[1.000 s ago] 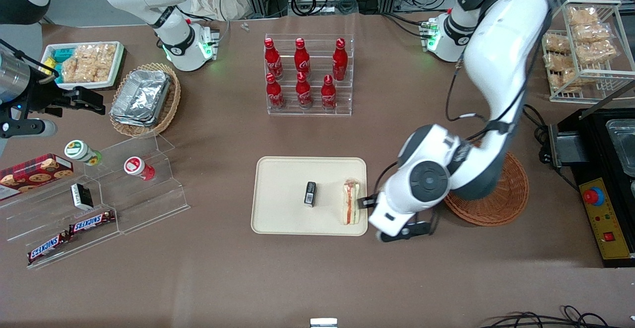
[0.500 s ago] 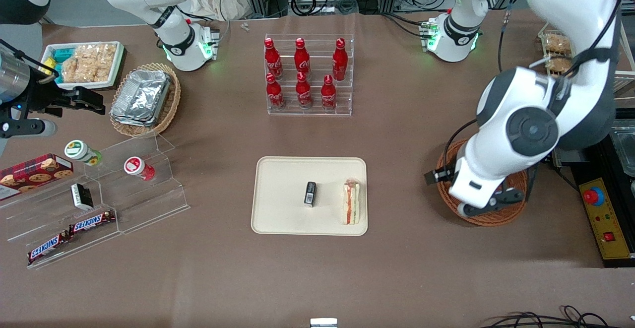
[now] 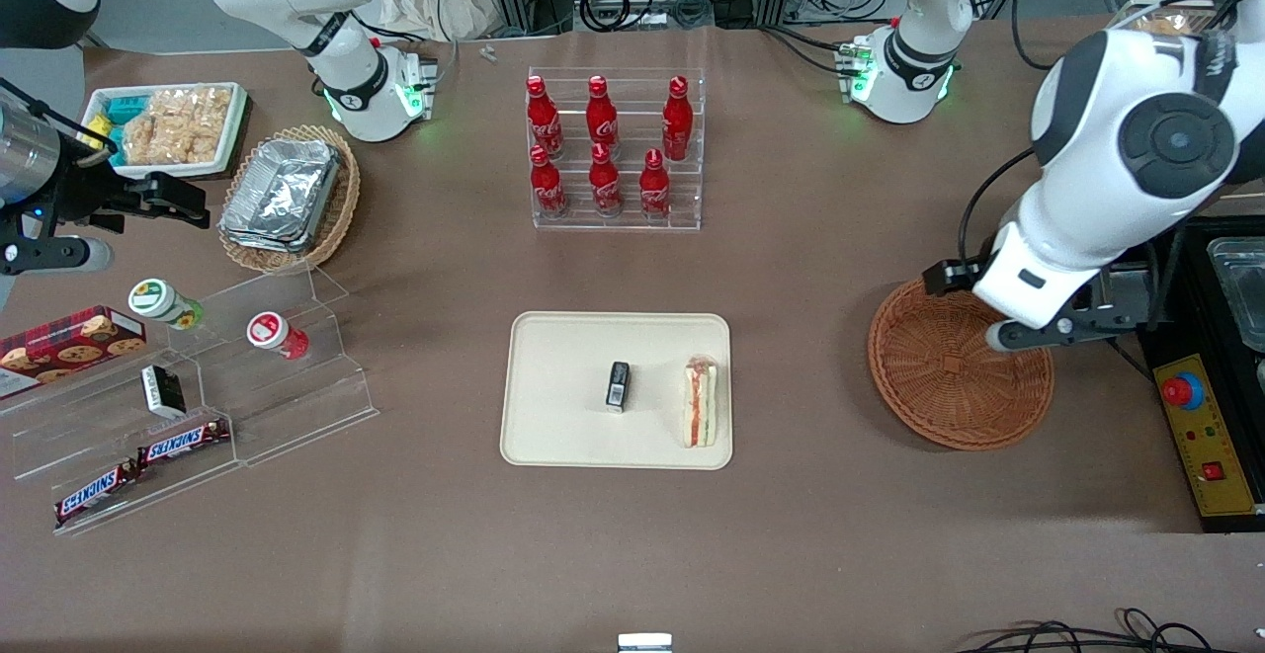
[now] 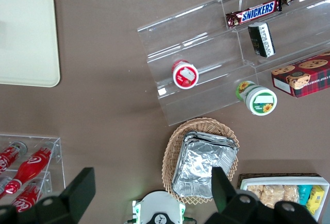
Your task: Place sandwich from basket to tray
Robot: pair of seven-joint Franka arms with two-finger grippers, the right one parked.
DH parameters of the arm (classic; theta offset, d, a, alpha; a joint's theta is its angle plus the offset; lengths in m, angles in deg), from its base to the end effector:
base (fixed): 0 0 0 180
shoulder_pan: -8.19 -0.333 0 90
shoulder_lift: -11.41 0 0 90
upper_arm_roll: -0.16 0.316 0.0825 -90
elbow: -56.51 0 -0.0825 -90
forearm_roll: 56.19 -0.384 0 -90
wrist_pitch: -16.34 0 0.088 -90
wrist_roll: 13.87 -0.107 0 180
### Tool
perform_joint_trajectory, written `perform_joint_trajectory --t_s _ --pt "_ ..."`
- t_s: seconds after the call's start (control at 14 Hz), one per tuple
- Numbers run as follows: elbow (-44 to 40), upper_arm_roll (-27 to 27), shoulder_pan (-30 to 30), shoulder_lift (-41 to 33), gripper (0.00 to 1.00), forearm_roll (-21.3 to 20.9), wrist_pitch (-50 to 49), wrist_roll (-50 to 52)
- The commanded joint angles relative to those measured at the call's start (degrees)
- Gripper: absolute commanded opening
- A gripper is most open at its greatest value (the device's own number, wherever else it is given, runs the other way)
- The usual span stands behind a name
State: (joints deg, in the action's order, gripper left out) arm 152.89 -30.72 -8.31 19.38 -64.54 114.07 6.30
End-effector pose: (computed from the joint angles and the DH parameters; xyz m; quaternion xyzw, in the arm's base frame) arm 0.5785 -0.1182 0.5139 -0.9975 -0.0376 0.0346 0.0484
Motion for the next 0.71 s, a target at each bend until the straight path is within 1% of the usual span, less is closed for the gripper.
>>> perform_joint_trajectory --t_s 0.0,0.14,0.29,0.43,0.5,0.64 --pt "3.6 -0.1 -3.9 -4.2 0.99 1.8 0.4 -7.1" --pt "1.6 0.0 -6.2 -3.8 1.0 1.9 -1.5 -11.9" --pt "-2.6 0.1 -7.1 -1.9 1.0 1.9 -4.0 -15.9" --pt "-6.4 0.2 -7.0 0.5 1.0 1.0 -6.2 -16.7" --pt "-8.2 0.2 -7.1 1.9 1.0 1.0 -6.4 -16.3" --pt "-9.9 0.2 -7.1 2.7 1.0 1.5 -7.2 -16.2"
